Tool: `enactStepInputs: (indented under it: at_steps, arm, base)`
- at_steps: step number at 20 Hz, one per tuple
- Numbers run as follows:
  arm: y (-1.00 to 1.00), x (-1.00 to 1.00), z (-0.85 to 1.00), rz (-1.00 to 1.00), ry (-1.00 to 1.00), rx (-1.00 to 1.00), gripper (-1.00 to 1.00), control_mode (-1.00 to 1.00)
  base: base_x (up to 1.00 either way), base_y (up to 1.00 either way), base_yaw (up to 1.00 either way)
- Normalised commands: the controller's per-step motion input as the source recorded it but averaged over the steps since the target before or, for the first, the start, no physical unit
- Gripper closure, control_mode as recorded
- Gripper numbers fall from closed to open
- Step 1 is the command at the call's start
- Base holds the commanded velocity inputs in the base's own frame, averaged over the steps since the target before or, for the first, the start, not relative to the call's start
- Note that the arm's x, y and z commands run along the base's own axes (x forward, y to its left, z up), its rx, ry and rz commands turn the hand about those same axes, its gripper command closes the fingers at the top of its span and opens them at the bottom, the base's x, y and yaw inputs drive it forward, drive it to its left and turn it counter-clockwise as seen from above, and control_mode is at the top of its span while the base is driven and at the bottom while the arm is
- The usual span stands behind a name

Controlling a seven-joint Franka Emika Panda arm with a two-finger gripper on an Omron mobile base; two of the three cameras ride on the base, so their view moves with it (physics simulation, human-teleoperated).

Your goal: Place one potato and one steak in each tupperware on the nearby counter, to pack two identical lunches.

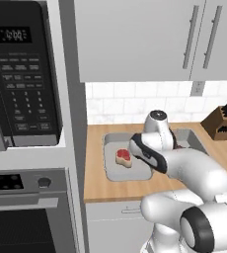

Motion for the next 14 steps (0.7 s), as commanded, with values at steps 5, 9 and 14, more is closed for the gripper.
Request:
enactStepInputs:
  at_steps: [5, 9, 14]
  arm:
    - [0.08, 0.62, -0.03, 0.00, 0.00, 0.00, 1.00, -1.00]
    - [0.09, 0.59, 0.00, 0.00, 0.02, 0.00, 1.00, -1.00]
    - [-0.03, 0.35, 0.00, 0.00, 0.01, 0.00, 1.00, -1.00]
  base:
    - [0.00, 0.00, 0.00]
    - [0.00, 0.00, 0.00]
    - [0.00, 0.00, 0.00]
